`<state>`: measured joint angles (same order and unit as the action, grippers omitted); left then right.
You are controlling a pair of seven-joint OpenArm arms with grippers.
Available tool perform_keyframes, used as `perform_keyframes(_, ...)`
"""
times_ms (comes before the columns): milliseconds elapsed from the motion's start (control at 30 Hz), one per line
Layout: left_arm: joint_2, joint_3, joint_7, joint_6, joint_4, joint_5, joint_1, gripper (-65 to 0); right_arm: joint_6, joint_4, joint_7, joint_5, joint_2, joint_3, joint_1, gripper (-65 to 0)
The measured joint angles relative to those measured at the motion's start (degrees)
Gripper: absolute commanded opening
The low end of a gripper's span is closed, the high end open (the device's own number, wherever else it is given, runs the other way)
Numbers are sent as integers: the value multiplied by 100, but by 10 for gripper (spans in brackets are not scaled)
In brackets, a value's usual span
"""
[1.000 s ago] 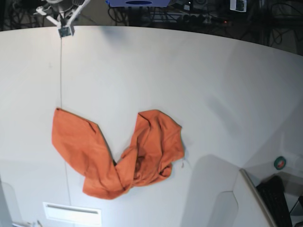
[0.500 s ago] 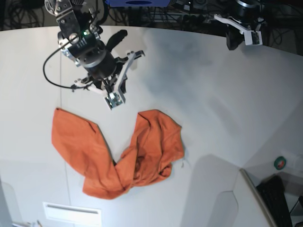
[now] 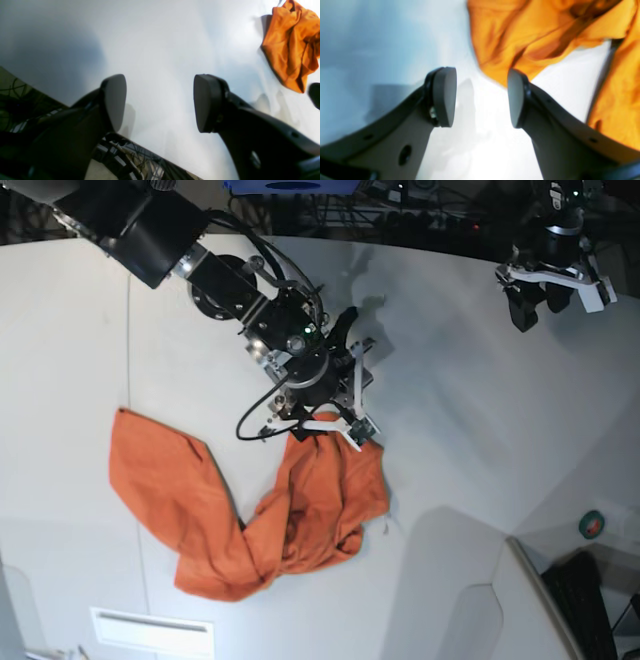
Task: Layout the t-shirt on the table in an organized manner, then fold the t-shirt properly
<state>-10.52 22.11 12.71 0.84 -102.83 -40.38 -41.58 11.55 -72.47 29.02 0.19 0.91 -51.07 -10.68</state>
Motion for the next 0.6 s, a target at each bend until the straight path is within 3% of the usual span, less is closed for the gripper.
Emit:
perform_keyframes(233, 15, -2, -2, -20, -57, 0, -15, -245, 90, 1346, -332, 2, -632, -358, -584, -335)
perform_keyframes(500, 15, -2, 0, -20, -57, -2, -11, -245, 114, 2881, -1401, 13, -723, -330, -918, -335)
perform_keyframes(600, 2, -2, 2, -20, -50, -2, 0, -245, 111, 3150, -1539, 0, -780, -330, -1043, -344)
